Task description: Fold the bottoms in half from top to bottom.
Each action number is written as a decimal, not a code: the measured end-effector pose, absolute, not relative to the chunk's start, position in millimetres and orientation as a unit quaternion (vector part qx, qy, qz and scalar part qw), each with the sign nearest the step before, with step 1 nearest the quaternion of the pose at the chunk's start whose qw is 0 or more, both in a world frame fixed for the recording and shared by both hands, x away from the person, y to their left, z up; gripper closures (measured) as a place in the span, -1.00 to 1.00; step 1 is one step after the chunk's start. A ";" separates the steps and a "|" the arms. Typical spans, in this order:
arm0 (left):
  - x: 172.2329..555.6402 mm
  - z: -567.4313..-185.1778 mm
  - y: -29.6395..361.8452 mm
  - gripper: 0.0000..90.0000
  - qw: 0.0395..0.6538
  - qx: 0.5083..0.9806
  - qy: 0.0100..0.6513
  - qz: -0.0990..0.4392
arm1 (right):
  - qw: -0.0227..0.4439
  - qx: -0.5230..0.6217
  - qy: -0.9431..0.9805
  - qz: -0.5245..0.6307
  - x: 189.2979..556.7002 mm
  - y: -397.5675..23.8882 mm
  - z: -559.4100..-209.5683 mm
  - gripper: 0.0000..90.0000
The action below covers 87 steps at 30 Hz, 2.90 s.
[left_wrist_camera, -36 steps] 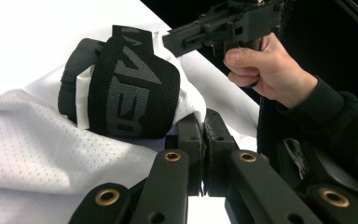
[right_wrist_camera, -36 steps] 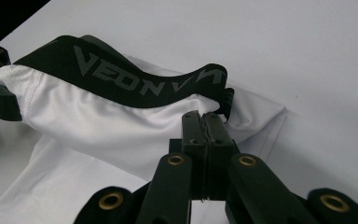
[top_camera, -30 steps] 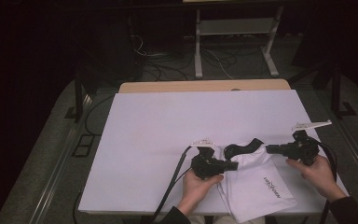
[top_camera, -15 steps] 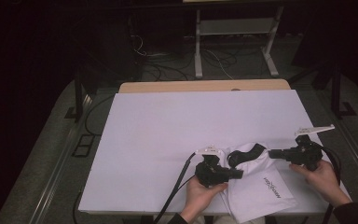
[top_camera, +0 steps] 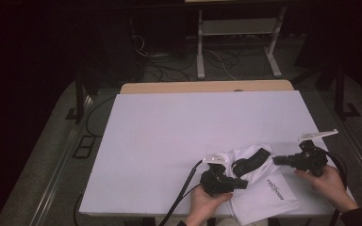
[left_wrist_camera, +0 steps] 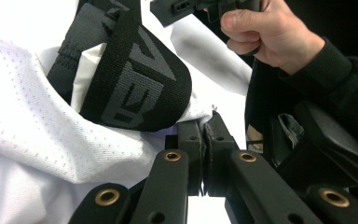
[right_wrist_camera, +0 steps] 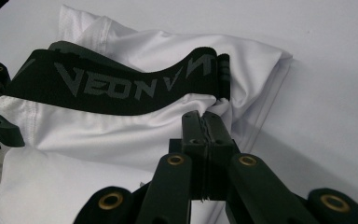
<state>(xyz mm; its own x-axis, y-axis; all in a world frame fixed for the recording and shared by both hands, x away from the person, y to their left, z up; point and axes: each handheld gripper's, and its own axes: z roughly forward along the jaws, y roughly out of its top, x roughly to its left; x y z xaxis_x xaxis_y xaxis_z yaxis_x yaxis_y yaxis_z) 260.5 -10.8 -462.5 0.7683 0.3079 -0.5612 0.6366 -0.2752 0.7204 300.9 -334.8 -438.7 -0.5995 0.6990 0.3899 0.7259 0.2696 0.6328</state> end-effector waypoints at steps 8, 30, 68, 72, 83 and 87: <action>259.1 -465.0 -12.5 0.93 0.503 0.796 0.297 -0.158 | 0.032 -0.450 -0.798 -0.398 297.4 -335.0 -441.1 0.93; 255.4 -463.9 -14.2 0.92 0.490 0.822 0.260 -0.130 | 0.038 -0.461 -0.784 -0.415 321.8 -322.9 -422.7 0.07; 255.9 -463.2 -14.3 0.70 0.490 0.822 0.262 -0.121 | 0.086 -0.401 -0.805 -0.428 323.6 -312.1 -415.6 0.84; 254.6 -462.1 -14.2 0.55 0.483 0.828 0.264 -0.105 | 0.103 -0.389 -0.804 -0.438 314.7 -316.9 -413.7 0.84; 253.1 -450.7 -14.1 -0.04 0.491 0.824 0.267 -0.098 | 0.126 -0.375 -0.809 -0.435 297.4 -325.9 -417.7 0.85; 255.8 -448.8 -10.9 -0.20 0.499 0.816 0.272 -0.104 | 0.137 -0.369 -0.811 -0.433 293.4 -327.1 -419.3 0.85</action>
